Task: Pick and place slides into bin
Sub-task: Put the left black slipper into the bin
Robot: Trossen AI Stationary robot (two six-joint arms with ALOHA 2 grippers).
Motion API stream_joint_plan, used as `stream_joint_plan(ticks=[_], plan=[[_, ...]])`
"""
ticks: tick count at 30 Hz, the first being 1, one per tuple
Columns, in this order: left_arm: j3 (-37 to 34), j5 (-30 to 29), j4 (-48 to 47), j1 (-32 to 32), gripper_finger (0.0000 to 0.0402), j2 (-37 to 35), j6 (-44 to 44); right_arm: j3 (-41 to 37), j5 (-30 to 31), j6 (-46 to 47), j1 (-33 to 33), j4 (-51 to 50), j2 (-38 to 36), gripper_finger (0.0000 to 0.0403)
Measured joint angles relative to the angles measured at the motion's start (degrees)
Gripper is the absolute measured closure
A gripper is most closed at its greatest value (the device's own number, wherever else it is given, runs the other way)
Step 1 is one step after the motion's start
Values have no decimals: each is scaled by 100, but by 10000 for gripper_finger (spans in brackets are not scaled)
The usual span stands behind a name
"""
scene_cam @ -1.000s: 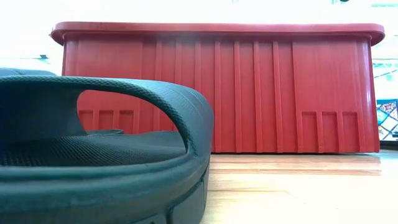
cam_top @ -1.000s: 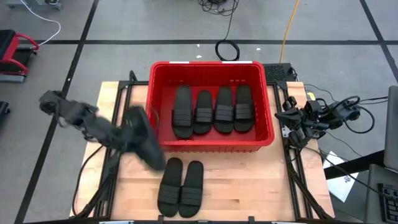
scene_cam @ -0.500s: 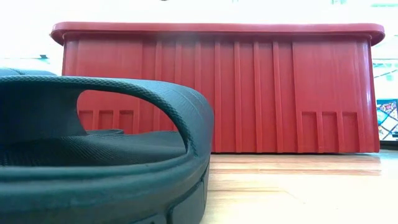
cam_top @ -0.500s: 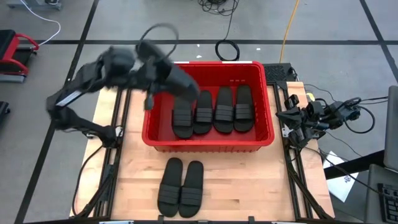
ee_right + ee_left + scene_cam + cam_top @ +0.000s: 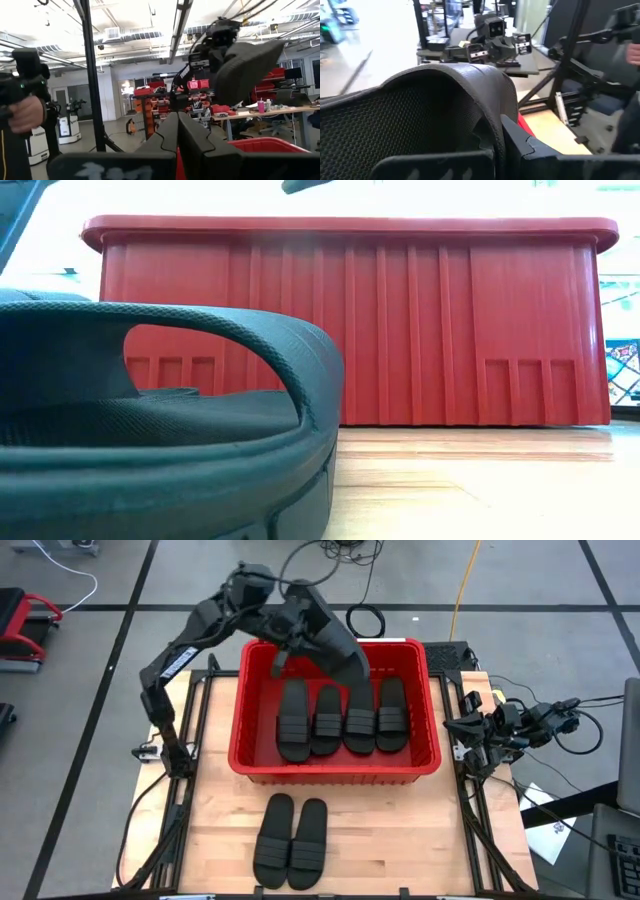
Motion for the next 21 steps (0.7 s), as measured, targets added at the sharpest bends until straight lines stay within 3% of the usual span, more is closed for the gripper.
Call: stream_joint_plan(ticks=[3, 6, 9, 11, 13, 16, 21], plan=[[6, 404, -440, 157, 400, 261, 218, 0, 172, -42, 0, -12, 0, 403], [2, 444, -1268, 165, 400, 534, 832, 0, 484, -56, 0, -10, 0, 403], [2, 94, -2655, 217, 400, 764, 1833, 0, 741, -124, -2, -48, 0, 403], [-71, -489, -3196, 179, 400, 1014, 2508, 0, 908, -199, -2, -63, 0, 403], [-277, -793, -2938, 200, 401, 1116, 2625, 0, 1053, -216, -2, -63, 2, 403], [-245, -722, -2581, 230, 401, 1069, 2643, 0, 1267, -211, -2, -84, 0, 403], [-163, -1140, -3129, 147, 401, 1183, 3143, 0, 1349, -228, -2, -83, 0, 403]])
